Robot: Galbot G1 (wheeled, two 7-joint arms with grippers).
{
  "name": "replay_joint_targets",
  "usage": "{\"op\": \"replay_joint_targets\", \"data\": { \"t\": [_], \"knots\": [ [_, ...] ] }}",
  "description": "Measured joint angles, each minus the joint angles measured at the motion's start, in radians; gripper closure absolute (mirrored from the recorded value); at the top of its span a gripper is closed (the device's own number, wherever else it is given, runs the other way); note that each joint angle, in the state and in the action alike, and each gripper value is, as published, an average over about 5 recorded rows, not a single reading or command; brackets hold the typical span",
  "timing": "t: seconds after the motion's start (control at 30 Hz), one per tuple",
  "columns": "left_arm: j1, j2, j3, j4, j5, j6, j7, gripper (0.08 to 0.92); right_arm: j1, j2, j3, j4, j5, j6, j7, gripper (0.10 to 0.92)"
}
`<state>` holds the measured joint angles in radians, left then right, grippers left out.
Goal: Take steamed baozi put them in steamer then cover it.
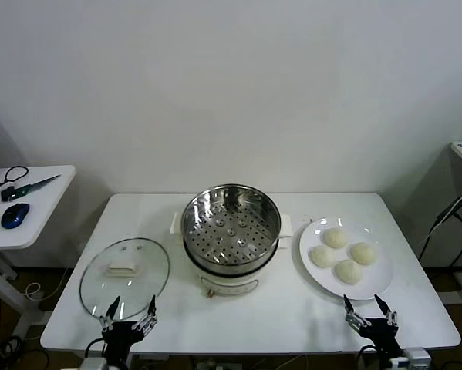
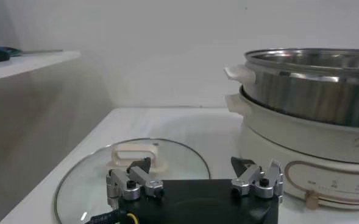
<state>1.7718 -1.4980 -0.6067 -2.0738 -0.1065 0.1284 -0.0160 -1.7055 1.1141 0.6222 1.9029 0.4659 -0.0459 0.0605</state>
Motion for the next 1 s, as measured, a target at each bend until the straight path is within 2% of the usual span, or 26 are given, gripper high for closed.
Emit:
{"op": "replay_joint_targets", "data": {
  "t": [0.33,0.5,0.73,1.0],
  "knots": [
    [-0.008,0.006,0.005,0.001,-0.004,0.0,0.0,0.177,0.196,-0.096,-0.022,-0.029,-0.003,-0.141,0.022,0.203],
    [-0.01,0.008,0.01,0.001,-0.008,-0.007,0.0,0.177,0.419,-0.214,-0.095,-0.105,-0.018,-0.26,-0.044,0.203],
    [-0.012,0.008,0.015,0.001,-0.015,-0.014,0.0,0.177,0.807,-0.428,-0.369,-0.278,-0.139,-0.315,-0.32,0.203],
    [-0.008,0.008,0.017,0.002,-0.016,-0.022,0.0,0.177,1.327,-0.564,-0.863,-0.509,-0.354,-0.138,-0.771,0.203]
  ]
}}
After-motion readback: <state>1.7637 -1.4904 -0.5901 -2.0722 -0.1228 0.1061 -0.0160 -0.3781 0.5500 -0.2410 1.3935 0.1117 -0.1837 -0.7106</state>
